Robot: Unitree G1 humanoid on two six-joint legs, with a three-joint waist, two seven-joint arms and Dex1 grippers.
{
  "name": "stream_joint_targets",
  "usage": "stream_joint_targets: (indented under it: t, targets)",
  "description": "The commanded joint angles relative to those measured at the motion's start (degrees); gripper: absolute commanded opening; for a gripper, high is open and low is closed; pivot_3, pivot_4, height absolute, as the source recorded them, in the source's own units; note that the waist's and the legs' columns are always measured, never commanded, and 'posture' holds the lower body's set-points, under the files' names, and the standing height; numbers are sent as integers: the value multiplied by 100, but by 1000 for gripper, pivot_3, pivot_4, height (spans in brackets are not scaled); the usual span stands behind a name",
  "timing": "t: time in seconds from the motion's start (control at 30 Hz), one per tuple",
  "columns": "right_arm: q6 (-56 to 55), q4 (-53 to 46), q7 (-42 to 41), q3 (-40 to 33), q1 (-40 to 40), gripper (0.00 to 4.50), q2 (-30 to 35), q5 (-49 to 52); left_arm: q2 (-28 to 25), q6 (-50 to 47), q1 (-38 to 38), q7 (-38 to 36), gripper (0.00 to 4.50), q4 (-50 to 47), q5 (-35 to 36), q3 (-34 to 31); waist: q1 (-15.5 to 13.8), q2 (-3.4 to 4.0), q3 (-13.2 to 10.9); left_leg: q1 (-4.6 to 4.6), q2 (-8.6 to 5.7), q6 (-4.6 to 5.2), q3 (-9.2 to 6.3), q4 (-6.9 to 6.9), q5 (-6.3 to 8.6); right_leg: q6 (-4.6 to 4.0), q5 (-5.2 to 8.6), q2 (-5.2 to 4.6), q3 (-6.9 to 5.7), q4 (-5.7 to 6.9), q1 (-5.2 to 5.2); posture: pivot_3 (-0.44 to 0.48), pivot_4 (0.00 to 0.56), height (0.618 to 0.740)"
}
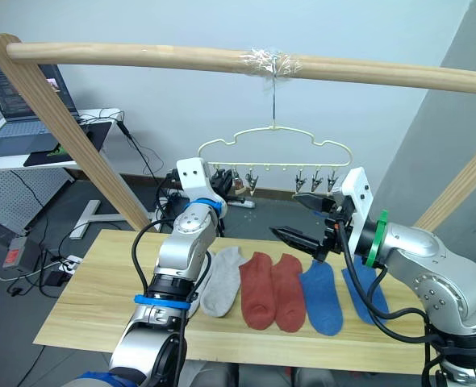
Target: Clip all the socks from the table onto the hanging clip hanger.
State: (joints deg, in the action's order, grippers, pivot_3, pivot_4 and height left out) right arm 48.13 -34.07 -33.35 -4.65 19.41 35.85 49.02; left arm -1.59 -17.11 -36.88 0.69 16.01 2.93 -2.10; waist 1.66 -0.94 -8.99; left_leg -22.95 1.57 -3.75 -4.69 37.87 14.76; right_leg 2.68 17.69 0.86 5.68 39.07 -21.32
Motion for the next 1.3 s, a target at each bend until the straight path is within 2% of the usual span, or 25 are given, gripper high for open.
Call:
stream_joint_targets:
  t: [0.03, 0.27, 0.57, 0.8, 0.97, 1.3]
  targets:
    - [-29, -209, 64, -99, 38, 4500, 11, 106, -112, -187, -66, -311, 283, -566, 172, -1, 2, 0, 0, 0, 0, 0, 0, 0, 0, 0, 0, 0, 0, 0, 0, -15, 124, 740]
    - [479, 82, 433, 3, 198, 4500, 138, -23, -572, -1688, 125, -1132, 283, -1479, 1056, -343, 16, 1, -1, 0, 1, 0, -1, -3, 0, 0, 0, 1, 0, 1, -1, -13, 129, 740]
    - [1235, 616, 943, 156, 575, 4500, 89, -214, -803, -2647, 139, -1538, 283, -2011, 2133, -955, 6, -1, -3, 0, 2, 0, -1, -3, 0, 1, 0, 0, -1, -1, -2, 0, 136, 740]
    - [1544, 1340, 1540, 687, 500, 4500, 319, -1310, -913, -2787, 76, -1496, 283, -2087, 2209, -943, 5, -1, -4, -1, 2, -1, 0, -3, 0, 1, 0, -1, 0, -2, -3, -5, 138, 740]
    - [1893, 1787, 1881, 710, 560, 4500, 182, -1770, -976, -2831, 73, -1499, 283, -2125, 2229, -928, 14, 0, -6, -2, 2, -1, 3, -5, 0, 0, 1, 0, 3, -2, -7, -7, 140, 740]
    - [2166, 2390, 1875, 918, 601, 4500, 48, -2411, -1037, -2913, 85, -1468, 283, -2157, 2239, -896, 17, -1, -13, -2, 2, -1, 4, -7, 0, 1, 1, 0, 4, -3, -8, 5, 148, 740]
